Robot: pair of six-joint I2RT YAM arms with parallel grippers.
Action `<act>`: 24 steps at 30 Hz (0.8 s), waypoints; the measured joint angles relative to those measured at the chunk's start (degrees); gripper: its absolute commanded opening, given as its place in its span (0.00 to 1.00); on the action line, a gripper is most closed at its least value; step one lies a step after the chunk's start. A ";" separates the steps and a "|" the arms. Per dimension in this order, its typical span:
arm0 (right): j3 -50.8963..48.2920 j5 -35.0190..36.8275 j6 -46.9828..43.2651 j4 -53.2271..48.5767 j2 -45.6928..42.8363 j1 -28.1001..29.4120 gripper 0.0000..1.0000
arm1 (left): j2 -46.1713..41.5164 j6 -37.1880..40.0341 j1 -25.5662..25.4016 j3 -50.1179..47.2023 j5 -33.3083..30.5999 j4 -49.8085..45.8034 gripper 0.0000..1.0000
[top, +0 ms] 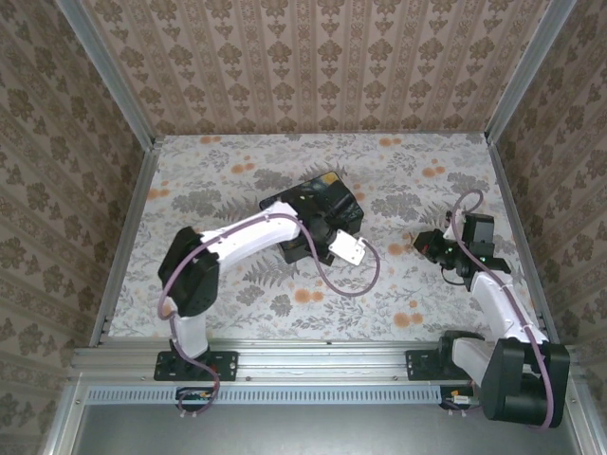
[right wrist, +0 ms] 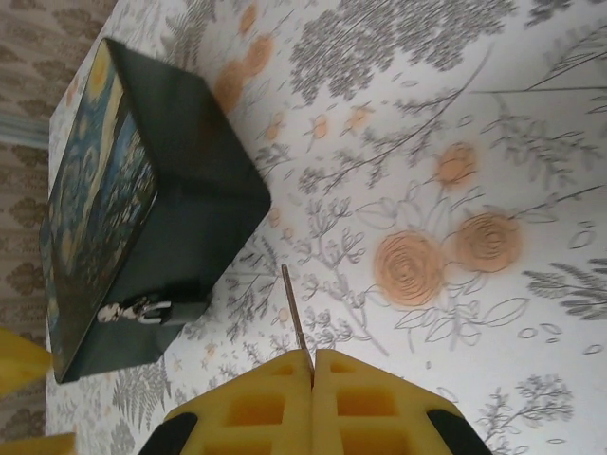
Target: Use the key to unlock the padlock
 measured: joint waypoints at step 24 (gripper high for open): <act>1.31 -6.08 2.01 6.23 3.50 -1.29 0.00 | 14.69 19.10 -2.25 5.05 -22.75 3.98 0.43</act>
